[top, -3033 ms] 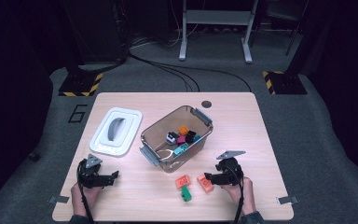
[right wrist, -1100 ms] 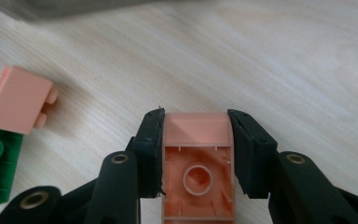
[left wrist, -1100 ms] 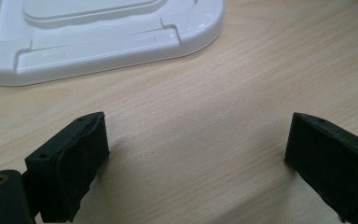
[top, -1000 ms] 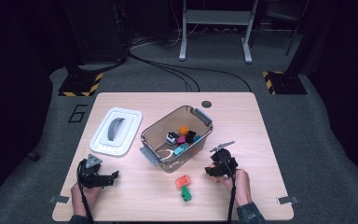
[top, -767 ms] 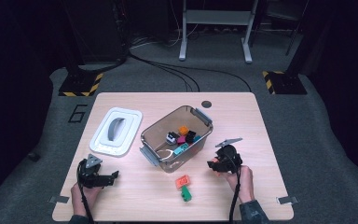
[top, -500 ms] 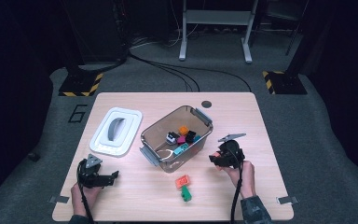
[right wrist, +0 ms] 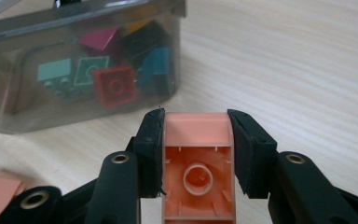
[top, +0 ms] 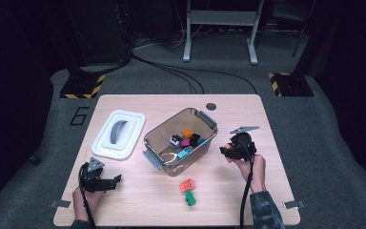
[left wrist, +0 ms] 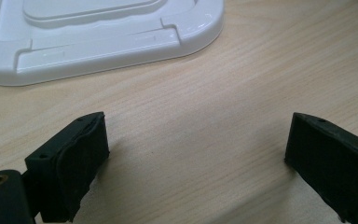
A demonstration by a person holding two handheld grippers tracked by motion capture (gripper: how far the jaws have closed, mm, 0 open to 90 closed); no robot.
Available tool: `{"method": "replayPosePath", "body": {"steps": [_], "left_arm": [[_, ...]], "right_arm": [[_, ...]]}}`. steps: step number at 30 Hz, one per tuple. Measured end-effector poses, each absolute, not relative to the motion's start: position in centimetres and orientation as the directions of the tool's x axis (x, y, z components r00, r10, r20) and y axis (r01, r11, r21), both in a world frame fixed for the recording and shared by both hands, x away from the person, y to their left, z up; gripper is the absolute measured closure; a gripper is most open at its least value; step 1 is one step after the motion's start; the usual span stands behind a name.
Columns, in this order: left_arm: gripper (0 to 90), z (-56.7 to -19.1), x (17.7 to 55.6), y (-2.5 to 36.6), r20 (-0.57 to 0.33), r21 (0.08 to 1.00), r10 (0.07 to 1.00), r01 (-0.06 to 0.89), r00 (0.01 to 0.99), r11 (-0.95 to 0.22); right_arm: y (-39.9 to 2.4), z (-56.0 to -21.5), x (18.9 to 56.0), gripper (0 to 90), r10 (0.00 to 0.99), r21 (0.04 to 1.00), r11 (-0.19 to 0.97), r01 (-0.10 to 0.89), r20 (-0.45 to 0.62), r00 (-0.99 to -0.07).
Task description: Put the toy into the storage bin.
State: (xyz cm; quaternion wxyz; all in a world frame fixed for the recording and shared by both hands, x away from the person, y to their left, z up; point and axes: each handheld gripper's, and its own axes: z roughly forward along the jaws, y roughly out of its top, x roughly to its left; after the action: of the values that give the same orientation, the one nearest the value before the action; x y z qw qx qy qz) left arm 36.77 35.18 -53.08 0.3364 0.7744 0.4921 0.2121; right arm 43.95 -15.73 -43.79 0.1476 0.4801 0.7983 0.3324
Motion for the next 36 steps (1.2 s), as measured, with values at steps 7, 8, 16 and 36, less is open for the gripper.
{"method": "replayPosePath", "body": {"steps": [7, 8, 16, 36], "left_arm": [[5.8, -53.1, 36.8, 35.2, -0.002, 0.732, 0.905, 0.617, 0.425, -0.288], [5.8, -53.1, 36.8, 35.2, -0.002, 0.730, 0.905, 0.620, 0.425, -0.289], [5.8, -53.1, 36.8, 35.2, -0.002, 0.729, 0.904, 0.620, 0.427, -0.291], [5.8, -53.1, 36.8, 35.2, -0.002, 0.728, 0.904, 0.620, 0.428, -0.293]], "right_arm": [[-16.4, -42.5, 45.1, 58.4, 0.878, 0.687, 0.297, 0.663, 0.077, -0.473], [-16.5, -42.4, 45.3, 58.4, 0.880, 0.689, 0.295, 0.662, 0.074, -0.469], [-16.8, -41.0, 46.4, 58.4, 0.887, 0.708, 0.288, 0.645, 0.055, -0.458], [-15.8, -36.5, 48.6, 58.4, 0.895, 0.761, 0.290, 0.580, -0.001, -0.446]]}}
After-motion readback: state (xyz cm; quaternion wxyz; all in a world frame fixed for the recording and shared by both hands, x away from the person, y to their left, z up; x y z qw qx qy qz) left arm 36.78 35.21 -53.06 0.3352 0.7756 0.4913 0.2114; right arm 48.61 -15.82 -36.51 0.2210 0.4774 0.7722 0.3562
